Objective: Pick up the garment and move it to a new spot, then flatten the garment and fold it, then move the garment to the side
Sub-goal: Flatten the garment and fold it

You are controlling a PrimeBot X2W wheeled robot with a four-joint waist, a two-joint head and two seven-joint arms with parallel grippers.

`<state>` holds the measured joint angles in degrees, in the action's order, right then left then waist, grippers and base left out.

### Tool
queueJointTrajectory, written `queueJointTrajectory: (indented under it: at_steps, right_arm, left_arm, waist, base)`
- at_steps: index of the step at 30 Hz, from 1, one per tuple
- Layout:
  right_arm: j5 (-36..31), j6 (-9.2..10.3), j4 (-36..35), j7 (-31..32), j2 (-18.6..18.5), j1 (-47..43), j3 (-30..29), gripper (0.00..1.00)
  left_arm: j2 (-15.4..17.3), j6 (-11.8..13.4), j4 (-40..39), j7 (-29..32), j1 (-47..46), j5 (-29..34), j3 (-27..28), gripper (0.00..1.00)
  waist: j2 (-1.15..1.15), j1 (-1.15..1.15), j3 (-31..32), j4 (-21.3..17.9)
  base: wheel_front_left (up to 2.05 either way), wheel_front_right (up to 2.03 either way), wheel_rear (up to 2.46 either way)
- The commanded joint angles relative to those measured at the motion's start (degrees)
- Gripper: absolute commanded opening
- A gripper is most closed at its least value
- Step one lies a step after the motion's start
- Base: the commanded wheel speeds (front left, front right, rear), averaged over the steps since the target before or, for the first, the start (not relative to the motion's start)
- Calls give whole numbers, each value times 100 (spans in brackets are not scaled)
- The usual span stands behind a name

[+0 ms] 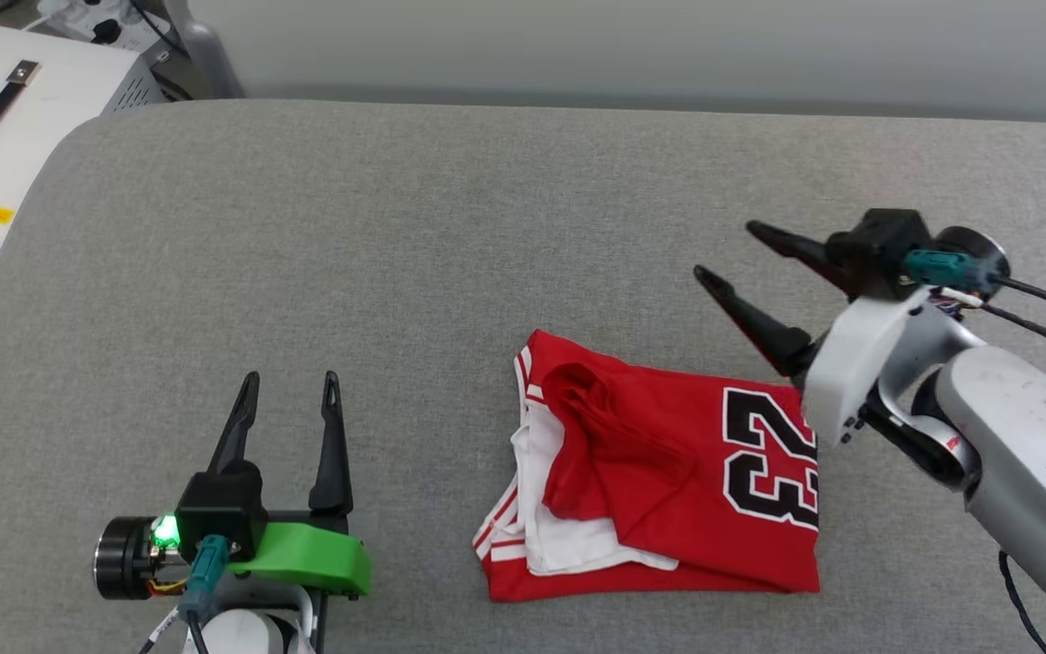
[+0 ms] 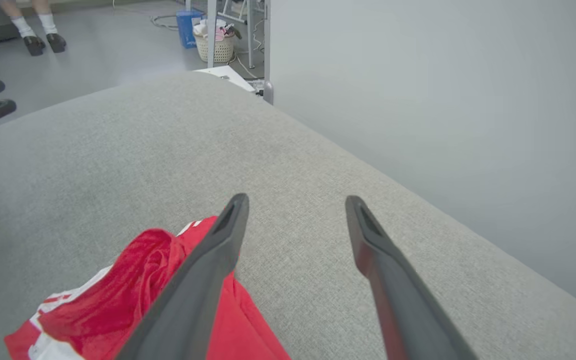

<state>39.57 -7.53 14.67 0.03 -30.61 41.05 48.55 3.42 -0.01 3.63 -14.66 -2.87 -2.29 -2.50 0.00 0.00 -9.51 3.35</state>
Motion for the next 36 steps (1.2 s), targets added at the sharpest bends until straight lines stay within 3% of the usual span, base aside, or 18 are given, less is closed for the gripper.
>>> queueJointTrajectory:
  at_steps: [1, 8, 12, 17, 25, 36]
  right_arm:
    - [-174, 4, 35, -236, 46, -228, -252, 100]
    - [-1444, 4, 217, -1236, 502, -1284, -2299, 100]
    - [-2138, 4, 34, -1421, 1003, -1957, -3427, 100]
    - [-2724, 4, -510, -1490, 1626, -2772, -4322, 100]
    - [-3174, 4, -1073, -1501, 2294, -3708, -4869, 100]
    - [-3363, 4, -1290, -1502, 2525, -4400, -4943, 100]
  left_arm:
    - [7, -25, -18, -34, 84, 49, 18, 100]
    - [30, -46, -61, -34, 194, 80, 45, 100]
    - [30, -51, -90, -34, 248, 86, 49, 100]
    - [31, -61, -138, -34, 346, 83, 53, 100]
    - [26, -93, -187, -34, 504, 45, 54, 100]
    - [19, -119, -114, -34, 601, 49, 35, 100]
  waist:
    - [0, 0, 148, -158]
    - [0, 0, 313, -320]
    - [0, 0, 392, -346]
    - [0, 0, 486, -359]
    - [0, 0, 606, -320]
    - [0, 0, 653, -242]
  base:
    - [0, 0, 0]
    - [0, 0, 0]
    - [0, 0, 0]
    - [0, 0, 0]
    - [0, 0, 0]
    - [0, 0, 0]
